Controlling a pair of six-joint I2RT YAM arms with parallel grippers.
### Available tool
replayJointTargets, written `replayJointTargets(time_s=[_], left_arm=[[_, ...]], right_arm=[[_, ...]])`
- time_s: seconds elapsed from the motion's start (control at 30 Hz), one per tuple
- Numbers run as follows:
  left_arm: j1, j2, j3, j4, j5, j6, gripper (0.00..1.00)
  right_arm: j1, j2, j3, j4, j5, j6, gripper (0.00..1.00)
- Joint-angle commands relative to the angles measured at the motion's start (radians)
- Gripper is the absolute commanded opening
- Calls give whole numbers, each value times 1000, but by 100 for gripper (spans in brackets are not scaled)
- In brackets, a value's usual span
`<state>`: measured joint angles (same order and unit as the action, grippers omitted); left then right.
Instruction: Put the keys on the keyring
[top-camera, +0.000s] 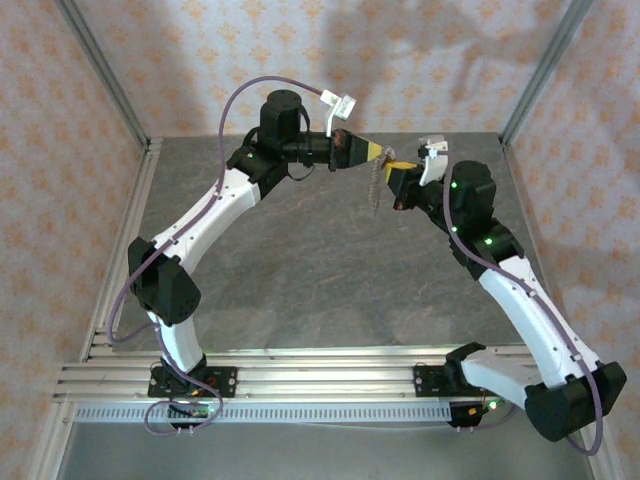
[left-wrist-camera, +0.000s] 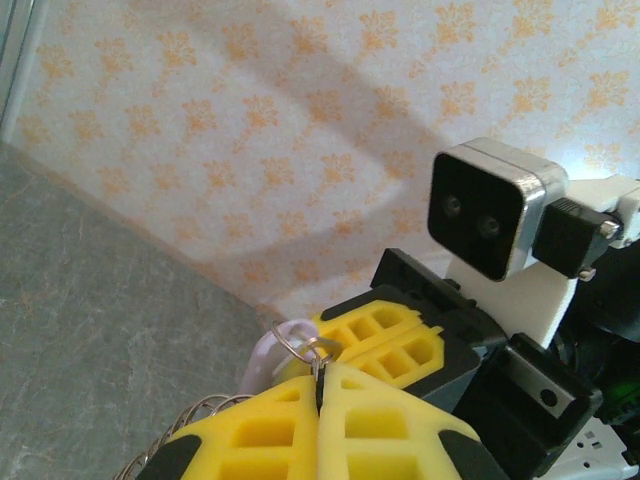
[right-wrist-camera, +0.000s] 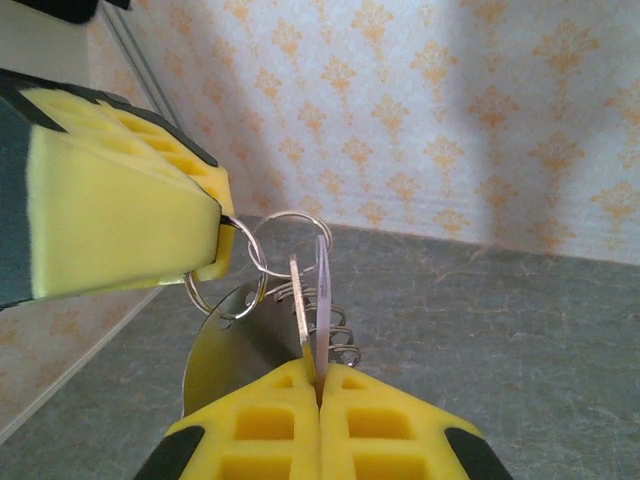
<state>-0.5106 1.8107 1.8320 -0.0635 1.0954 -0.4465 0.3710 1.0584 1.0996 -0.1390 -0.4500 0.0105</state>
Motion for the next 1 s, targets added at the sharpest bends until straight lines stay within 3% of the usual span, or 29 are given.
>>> replayJointTargets(time_s=[0.0,0.6,0.97], left_arm=[[-2,-32,14,50,18,-5,0],[-3,-34,3,56,9,-7,0],[-3,-33,3,57,14,-11,0]], right_arm=[[0,9,34,18,-26,12,0],[-7,-35,16,12,83,8,0],[-7,5,58,16,3,20,0]])
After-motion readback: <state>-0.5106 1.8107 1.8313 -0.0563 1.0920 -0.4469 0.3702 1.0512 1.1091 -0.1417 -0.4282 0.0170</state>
